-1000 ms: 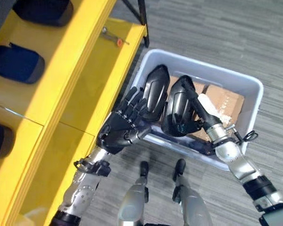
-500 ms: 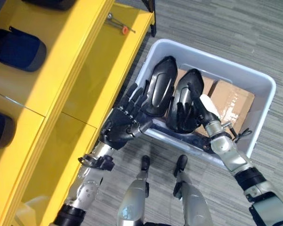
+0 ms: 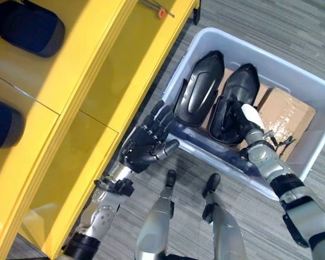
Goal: Move parts from the plastic box to the shelf.
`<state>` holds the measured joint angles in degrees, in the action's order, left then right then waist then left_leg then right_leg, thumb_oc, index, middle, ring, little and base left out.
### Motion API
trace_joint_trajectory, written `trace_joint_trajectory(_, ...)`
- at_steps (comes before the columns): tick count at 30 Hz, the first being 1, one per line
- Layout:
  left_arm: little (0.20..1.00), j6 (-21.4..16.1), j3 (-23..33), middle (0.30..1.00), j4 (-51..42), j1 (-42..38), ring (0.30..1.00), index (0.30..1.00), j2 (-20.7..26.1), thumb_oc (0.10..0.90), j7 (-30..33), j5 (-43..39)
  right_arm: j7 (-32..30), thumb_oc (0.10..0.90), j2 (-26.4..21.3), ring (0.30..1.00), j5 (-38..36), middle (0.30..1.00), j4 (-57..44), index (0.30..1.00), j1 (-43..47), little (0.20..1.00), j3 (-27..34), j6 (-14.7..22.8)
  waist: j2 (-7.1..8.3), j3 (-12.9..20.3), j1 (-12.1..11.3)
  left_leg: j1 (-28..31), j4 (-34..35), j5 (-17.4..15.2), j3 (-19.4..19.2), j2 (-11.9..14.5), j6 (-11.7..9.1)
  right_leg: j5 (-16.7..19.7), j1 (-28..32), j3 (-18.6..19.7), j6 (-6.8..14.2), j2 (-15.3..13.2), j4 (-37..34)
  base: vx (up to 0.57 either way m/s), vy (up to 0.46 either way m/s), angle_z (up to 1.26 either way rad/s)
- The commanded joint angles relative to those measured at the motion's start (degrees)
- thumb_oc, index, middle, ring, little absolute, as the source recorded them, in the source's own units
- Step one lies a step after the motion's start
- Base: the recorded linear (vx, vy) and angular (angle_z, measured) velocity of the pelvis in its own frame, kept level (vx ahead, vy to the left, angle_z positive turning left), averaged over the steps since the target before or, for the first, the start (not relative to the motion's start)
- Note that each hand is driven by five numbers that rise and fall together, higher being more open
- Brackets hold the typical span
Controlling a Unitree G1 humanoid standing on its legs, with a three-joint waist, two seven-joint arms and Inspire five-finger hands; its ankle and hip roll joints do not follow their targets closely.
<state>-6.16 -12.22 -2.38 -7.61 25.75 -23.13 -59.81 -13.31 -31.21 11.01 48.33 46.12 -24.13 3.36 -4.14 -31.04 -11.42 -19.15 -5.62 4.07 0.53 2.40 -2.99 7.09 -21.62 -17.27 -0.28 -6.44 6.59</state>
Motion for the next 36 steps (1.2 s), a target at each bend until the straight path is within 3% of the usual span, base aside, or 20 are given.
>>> trace_joint_trajectory(1,1.000,-2.5,-1.1,1.000,-8.1,-2.6,1.000,1.000,0.3,0.900,-4.5,1.1,-2.6,0.900,-4.5,1.000,-3.0,1.000,3.2,1.000,5.8,1.000,-3.2,-1.4,-3.10,1.2,-0.4,-3.0,1.3,-0.6,-3.3,-2.8,2.1,-13.2,-0.2,0.7,2.6,0.0,12.2,-0.02,-0.037,0.08)
trace_joint_trajectory(11,1.000,-2.8,-1.9,1.000,-8.9,-2.3,1.000,1.000,1.8,0.900,-4.3,0.4,-8.8,0.900,-8.3,1.000,-2.1,1.000,9.3,1.000,7.5,1.000,-3.0,-3.6,-3.99,1.2,0.0,-3.3,1.5,-0.4,-3.2,-2.9,2.0,-13.3,-1.3,1.3,2.8,0.0,13.2,0.00,-0.005,0.04)
trace_joint_trajectory(24,1.000,-2.7,-1.8,1.000,-10.3,-1.3,1.000,1.000,3.5,0.900,-5.9,-1.6,-18.3,0.900,-11.8,1.000,2.1,1.000,9.9,1.000,4.8,1.000,0.3,-4.8,-3.53,1.2,1.7,-0.8,1.7,-1.3,-4.5,-2.0,2.1,-12.4,0.9,2.8,3.5,0.3,10.9,0.00,-0.007,-0.03)
trace_joint_trajectory(33,1.000,-3.4,-1.7,1.000,-11.2,-0.2,1.000,1.000,4.6,0.900,-6.7,-2.9,-26.4,0.900,-13.5,1.000,10.0,1.000,2.2,1.000,2.0,1.000,2.5,-2.5,-3.31,1.2,3.3,2.4,2.5,-1.7,-5.2,-1.7,2.1,-11.6,4.0,4.2,3.9,0.4,8.5,-0.01,0.004,-0.04)
trace_joint_trajectory(36,1.000,-3.3,-1.3,1.000,-11.4,0.1,1.000,1.000,4.6,0.900,-6.9,-3.2,-25.8,0.900,-13.4,1.000,11.3,1.000,-1.0,1.000,0.9,1.000,2.9,-2.3,-3.12,1.2,3.7,3.3,2.5,-1.9,-5.4,-1.5,2.0,-11.6,5.0,4.6,4.0,0.4,7.9,0.00,0.012,-0.15)
